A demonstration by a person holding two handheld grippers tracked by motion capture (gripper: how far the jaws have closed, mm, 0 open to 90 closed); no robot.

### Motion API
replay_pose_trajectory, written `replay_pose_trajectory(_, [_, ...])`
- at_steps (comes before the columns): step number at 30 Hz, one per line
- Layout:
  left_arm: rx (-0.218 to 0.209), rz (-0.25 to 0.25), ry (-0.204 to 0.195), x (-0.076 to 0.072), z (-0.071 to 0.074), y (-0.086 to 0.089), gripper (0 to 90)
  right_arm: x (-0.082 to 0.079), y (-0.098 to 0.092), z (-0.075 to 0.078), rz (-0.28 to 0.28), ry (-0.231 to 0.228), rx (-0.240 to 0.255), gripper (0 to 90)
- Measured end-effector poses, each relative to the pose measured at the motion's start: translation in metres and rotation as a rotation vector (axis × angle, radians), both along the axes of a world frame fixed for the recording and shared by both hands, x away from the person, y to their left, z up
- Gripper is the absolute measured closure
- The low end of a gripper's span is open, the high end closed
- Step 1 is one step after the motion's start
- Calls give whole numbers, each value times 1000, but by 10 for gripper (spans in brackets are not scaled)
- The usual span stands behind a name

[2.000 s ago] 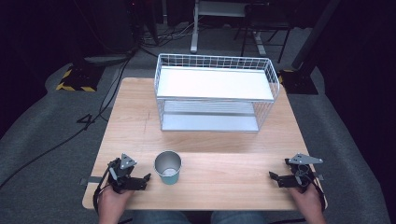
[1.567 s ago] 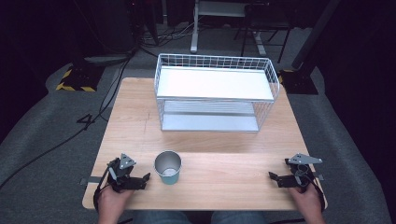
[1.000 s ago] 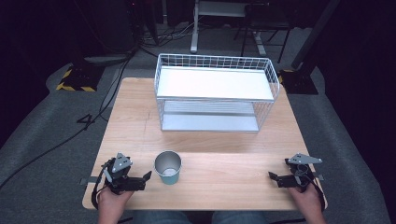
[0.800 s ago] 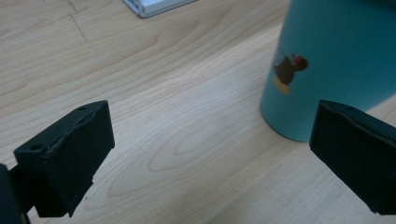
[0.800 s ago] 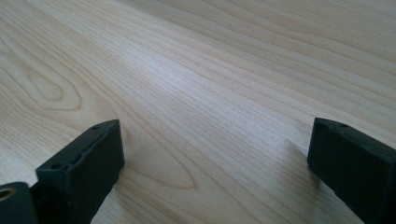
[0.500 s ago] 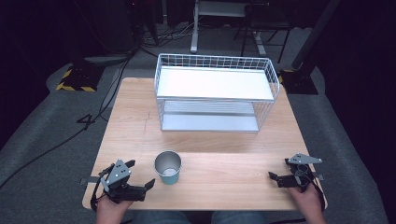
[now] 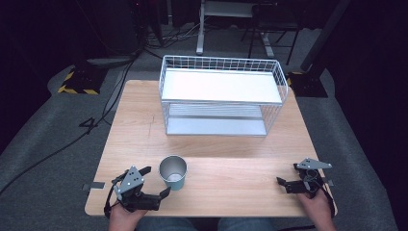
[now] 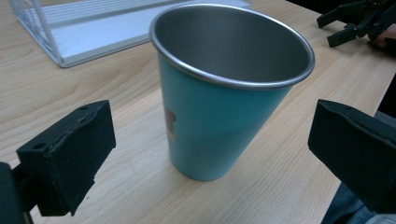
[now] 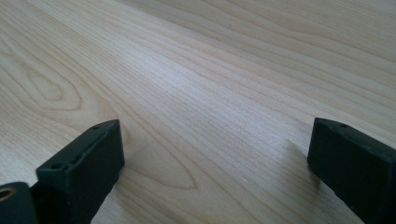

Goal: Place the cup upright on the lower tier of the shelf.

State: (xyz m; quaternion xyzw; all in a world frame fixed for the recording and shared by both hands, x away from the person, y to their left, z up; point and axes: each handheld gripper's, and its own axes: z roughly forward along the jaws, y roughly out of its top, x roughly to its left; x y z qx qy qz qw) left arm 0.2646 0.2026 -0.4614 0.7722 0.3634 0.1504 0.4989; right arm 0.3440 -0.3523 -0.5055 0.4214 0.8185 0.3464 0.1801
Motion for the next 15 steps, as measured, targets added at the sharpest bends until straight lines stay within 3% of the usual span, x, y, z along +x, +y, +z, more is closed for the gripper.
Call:
replay_pose_trajectory(5, [-3, 6, -9, 4, -4, -15, 12, 0, 0, 0, 0, -1, 0, 40])
replay_pose_trajectory(8, [-10, 54, 8, 9, -10, -28, 12, 0, 0, 0, 0, 0, 0, 40])
replay_pose_trajectory(12, [20, 93, 15, 14, -14, -37, 12, 0, 0, 0, 0, 0, 0, 40])
replay_pose_trajectory(15, [25, 89, 23, 15, -18, -41, 11, 0, 0, 0, -1, 0, -1, 40])
